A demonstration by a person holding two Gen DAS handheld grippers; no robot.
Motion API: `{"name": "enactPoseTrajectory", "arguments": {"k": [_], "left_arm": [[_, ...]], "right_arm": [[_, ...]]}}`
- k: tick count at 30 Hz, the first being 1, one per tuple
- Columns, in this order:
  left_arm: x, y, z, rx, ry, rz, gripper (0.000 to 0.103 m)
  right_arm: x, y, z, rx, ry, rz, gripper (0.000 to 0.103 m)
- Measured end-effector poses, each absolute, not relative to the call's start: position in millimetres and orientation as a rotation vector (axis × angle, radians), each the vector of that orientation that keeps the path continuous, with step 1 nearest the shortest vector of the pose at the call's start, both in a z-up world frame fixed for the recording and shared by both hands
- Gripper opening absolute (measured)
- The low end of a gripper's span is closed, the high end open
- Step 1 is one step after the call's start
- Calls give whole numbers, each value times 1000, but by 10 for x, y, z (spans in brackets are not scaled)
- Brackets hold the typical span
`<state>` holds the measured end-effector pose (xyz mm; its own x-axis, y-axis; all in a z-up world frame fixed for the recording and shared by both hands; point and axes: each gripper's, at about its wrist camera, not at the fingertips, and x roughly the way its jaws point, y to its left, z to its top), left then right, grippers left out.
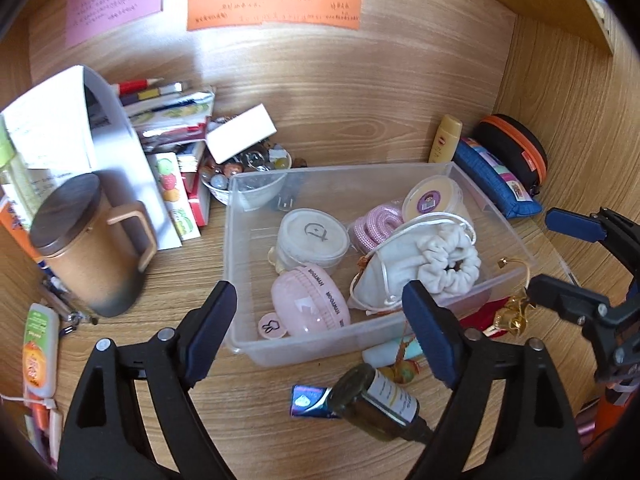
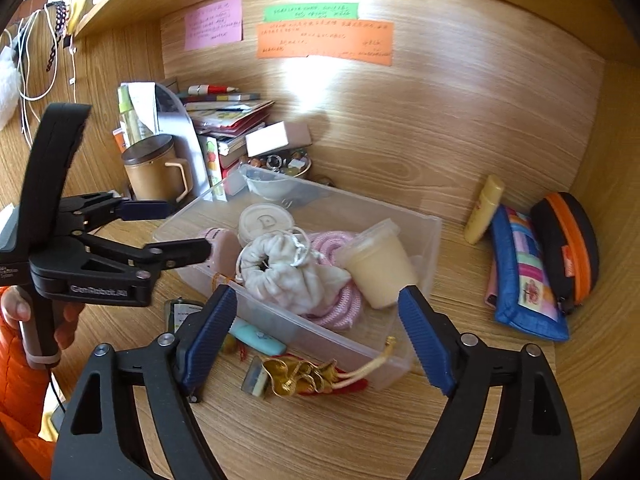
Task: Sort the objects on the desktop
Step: 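Withdraw both open grippers up and away from the clear box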
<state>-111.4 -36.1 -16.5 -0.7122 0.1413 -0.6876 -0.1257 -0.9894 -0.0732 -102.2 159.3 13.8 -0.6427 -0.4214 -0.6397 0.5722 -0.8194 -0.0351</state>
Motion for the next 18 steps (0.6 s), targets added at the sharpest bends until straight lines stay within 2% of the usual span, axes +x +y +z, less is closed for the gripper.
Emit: {"name": "enactPoseTrajectory", "arguments": {"k": [2, 6, 18], "left_arm": [[-1042, -397, -136, -1105, -41, 2801, 95], [-932, -428, -151, -1112, -43, 2810, 95], [-723, -331, -475, -1222, -51, 2735, 95]], "right_arm": [[-989, 1667, 154, 856, 294, -2427, 83], [-926, 1797, 133, 863, 267, -2448, 86], [-889, 1971, -233, 997, 208, -2432, 86]]}}
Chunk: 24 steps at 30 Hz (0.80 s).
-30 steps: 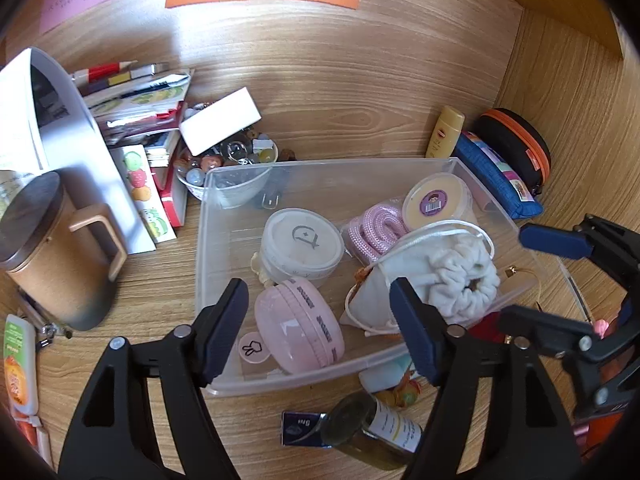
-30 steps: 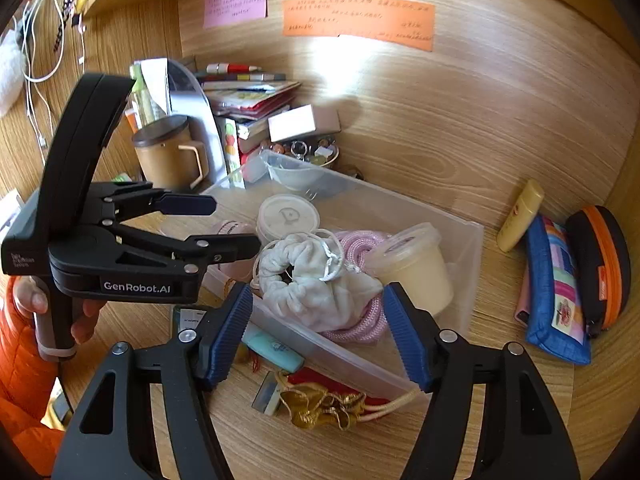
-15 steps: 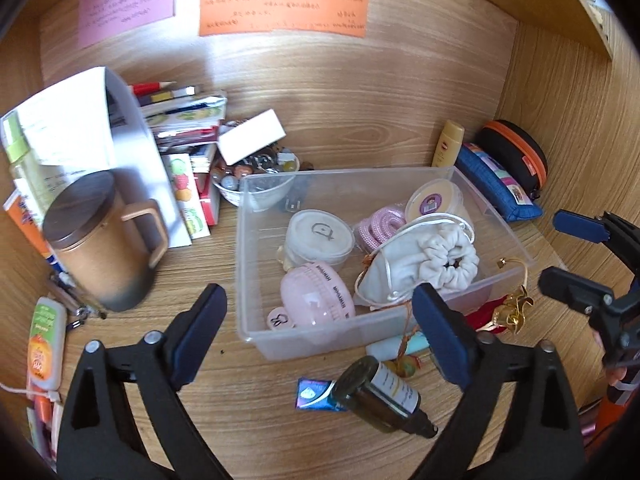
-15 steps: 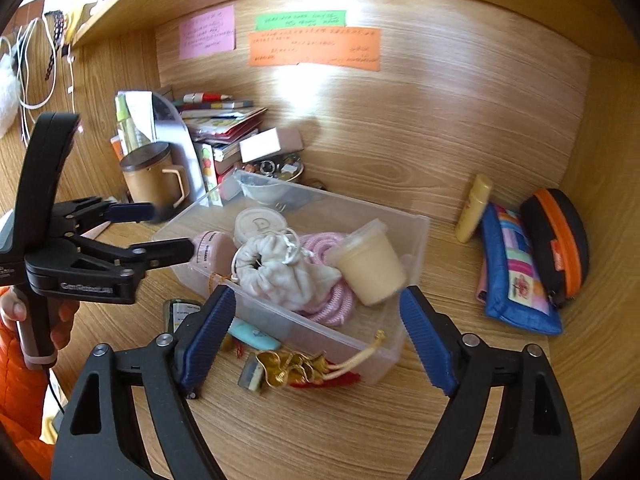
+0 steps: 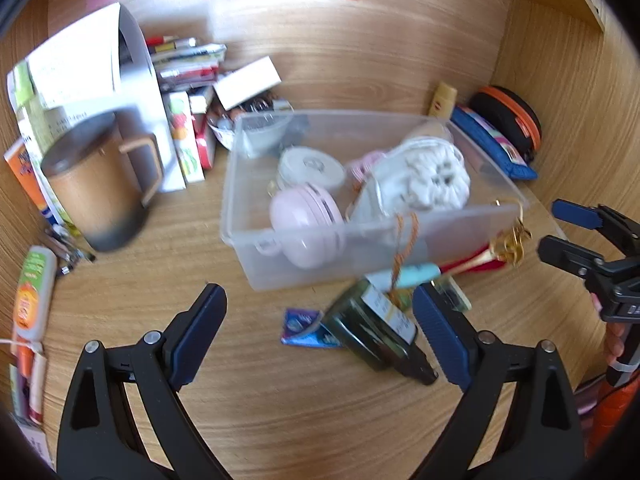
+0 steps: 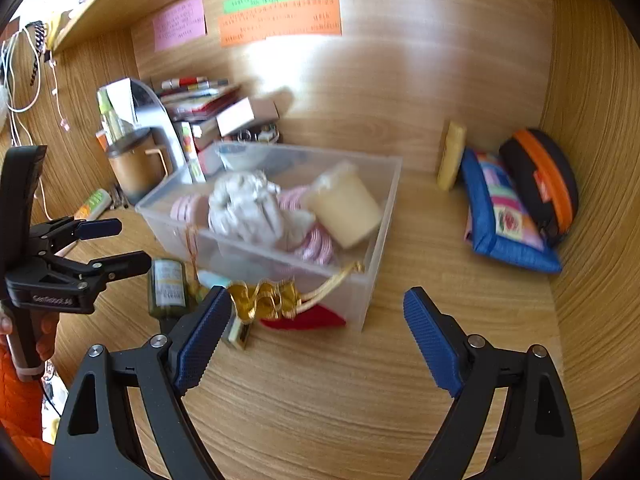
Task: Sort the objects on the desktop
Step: 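Withdraw both open grippers up and away from the clear box, then grasp the dark green glass bottle with the left gripper while the right grasps the gold pouch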
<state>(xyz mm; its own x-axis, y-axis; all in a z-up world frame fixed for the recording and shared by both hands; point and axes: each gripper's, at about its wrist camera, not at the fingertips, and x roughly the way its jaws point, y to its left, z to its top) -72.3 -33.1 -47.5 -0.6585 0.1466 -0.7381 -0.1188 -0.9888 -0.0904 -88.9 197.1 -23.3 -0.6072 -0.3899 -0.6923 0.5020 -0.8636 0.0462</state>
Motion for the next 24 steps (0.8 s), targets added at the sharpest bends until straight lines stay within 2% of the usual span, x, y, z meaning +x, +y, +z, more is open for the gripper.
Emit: {"name": "enactPoseTrajectory", "arguments": {"k": [24], "left_arm": [[-750, -126, -859, -1288, -32, 2662, 95]], "right_arm": [[-1051, 1705, -754, 1165, 100, -2347, 86]]}}
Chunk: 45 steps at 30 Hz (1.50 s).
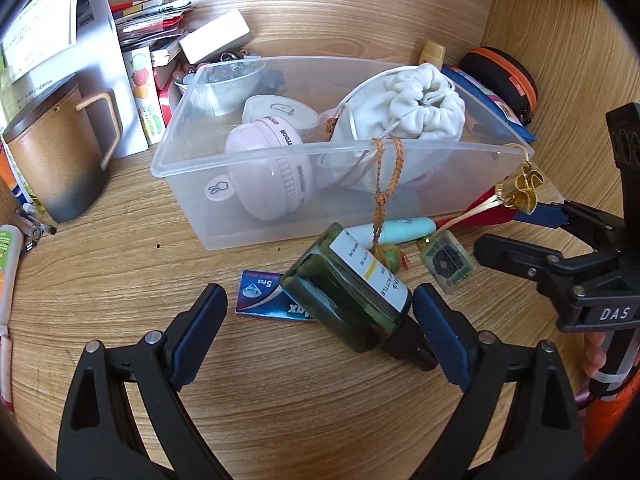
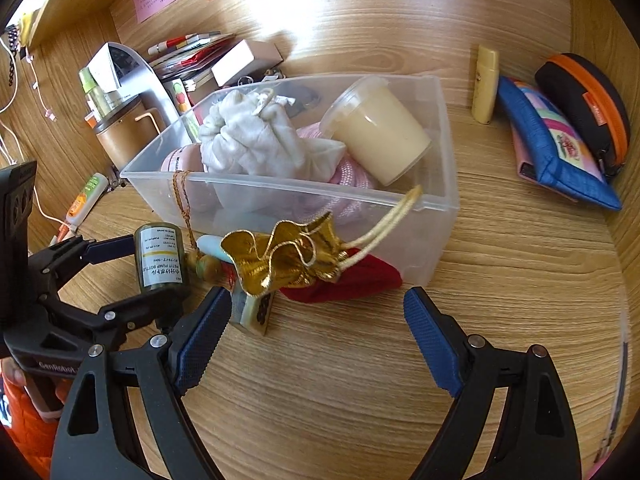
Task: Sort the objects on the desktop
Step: 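Grasp the dark green glass bottle with the left gripper while the right grasps the gold pouch, then lift and carry the green bottle and gold pouch with both grippers over the clear box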
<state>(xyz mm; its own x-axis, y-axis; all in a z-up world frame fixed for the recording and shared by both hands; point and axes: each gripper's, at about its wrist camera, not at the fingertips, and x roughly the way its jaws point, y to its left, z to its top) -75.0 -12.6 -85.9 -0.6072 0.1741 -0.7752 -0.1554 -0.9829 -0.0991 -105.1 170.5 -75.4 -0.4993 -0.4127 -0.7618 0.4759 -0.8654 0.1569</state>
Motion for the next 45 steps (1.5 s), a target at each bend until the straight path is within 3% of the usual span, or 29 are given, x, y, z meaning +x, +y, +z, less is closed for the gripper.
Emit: {"name": "enactPoseTrajectory", "arguments": {"k": [3, 6, 11, 23, 27, 30, 45], "left_arm": [[-756, -121, -871, -1274, -21, 2674, 94], [-767, -108, -888, -1271, -17, 2660, 85], [-770, -95, -900, -1260, -9, 2661, 78], [-809, -53, -892, -1234, -7, 2648, 64], [-821, -45, -889, -1232, -9, 2652, 64], [-828, -71, -881, -1230, -28, 2650, 64], [-709, -156, -789, -1196, -75, 2688, 64]], "right_arm": [[-1103, 1664, -789, 1180, 91, -2354, 86], [-1151, 1666, -811, 1189, 66, -2367, 86], [-1215, 1727, -813, 1180, -32, -2379, 84], [-1199, 1791, -824, 1162, -23, -2399, 59], [-1164, 1790, -787, 1137, 7, -2396, 47], [-1125, 1782, -756, 1118, 15, -2390, 43], [-955, 1934, -544, 1047, 16, -2425, 43]]}}
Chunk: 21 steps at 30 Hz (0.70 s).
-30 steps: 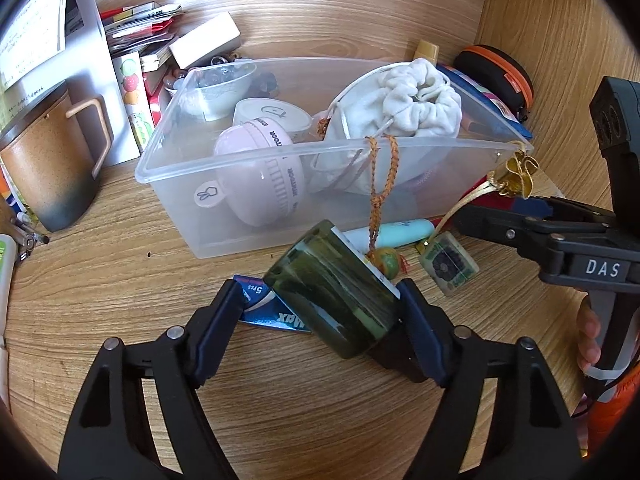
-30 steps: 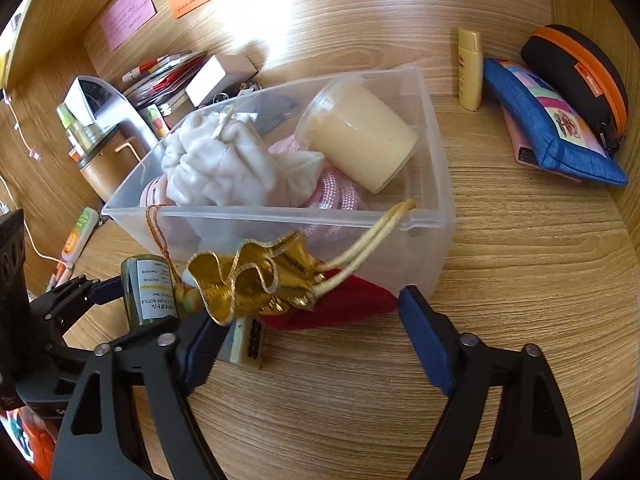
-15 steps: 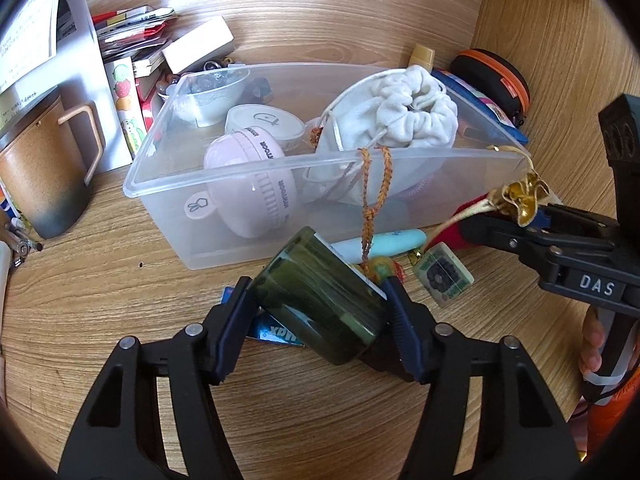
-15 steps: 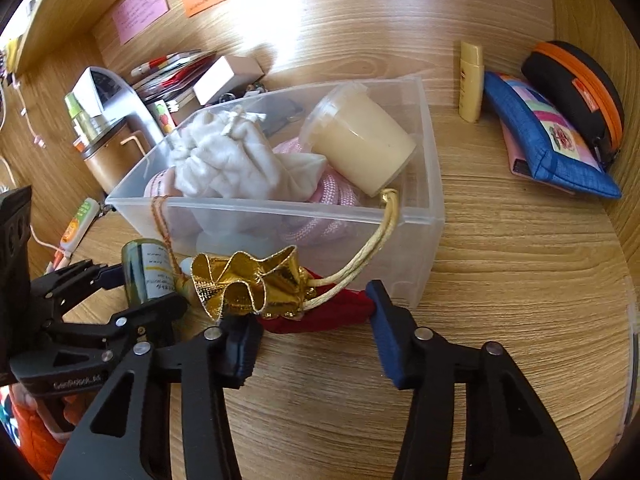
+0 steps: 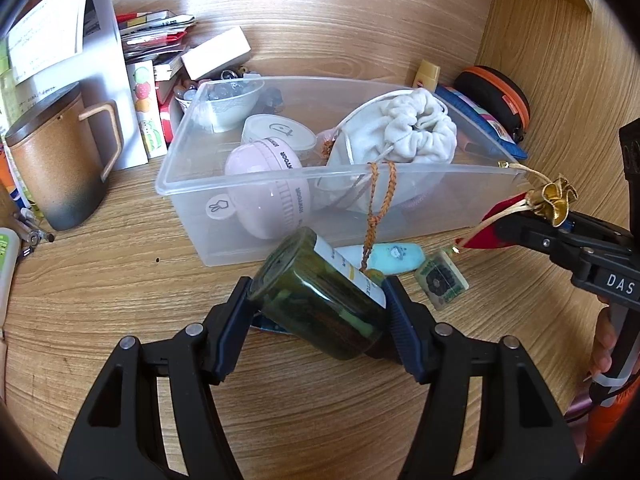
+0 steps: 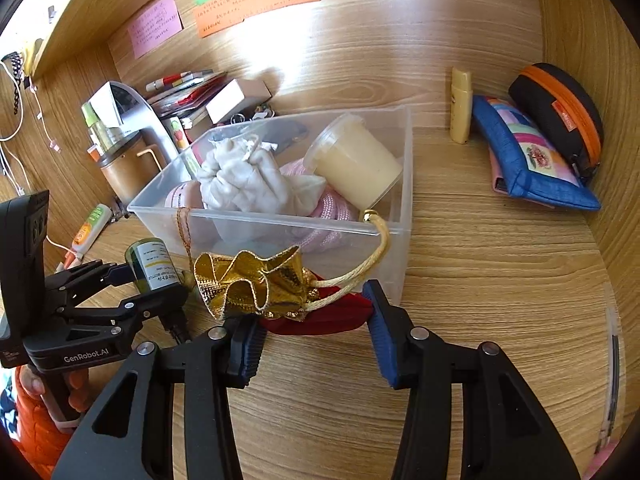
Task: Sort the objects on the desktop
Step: 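Lift and carry the green bottle and gold pouch with both grippers over the clear box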
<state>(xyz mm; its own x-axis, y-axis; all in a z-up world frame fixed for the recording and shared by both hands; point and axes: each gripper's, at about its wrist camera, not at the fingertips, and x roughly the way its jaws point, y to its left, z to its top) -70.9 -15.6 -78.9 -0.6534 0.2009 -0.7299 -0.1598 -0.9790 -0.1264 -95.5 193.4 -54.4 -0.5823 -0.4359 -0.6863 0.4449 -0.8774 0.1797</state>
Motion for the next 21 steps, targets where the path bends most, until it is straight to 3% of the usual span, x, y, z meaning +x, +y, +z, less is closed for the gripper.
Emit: {"name": "enactPoseTrajectory", "arguments": {"k": [21], "left_arm": [[-443, -246, -412, -1058, -98, 2756, 63]], "right_arm": [[-894, 1954, -194, 932, 62, -2467, 43]]}}
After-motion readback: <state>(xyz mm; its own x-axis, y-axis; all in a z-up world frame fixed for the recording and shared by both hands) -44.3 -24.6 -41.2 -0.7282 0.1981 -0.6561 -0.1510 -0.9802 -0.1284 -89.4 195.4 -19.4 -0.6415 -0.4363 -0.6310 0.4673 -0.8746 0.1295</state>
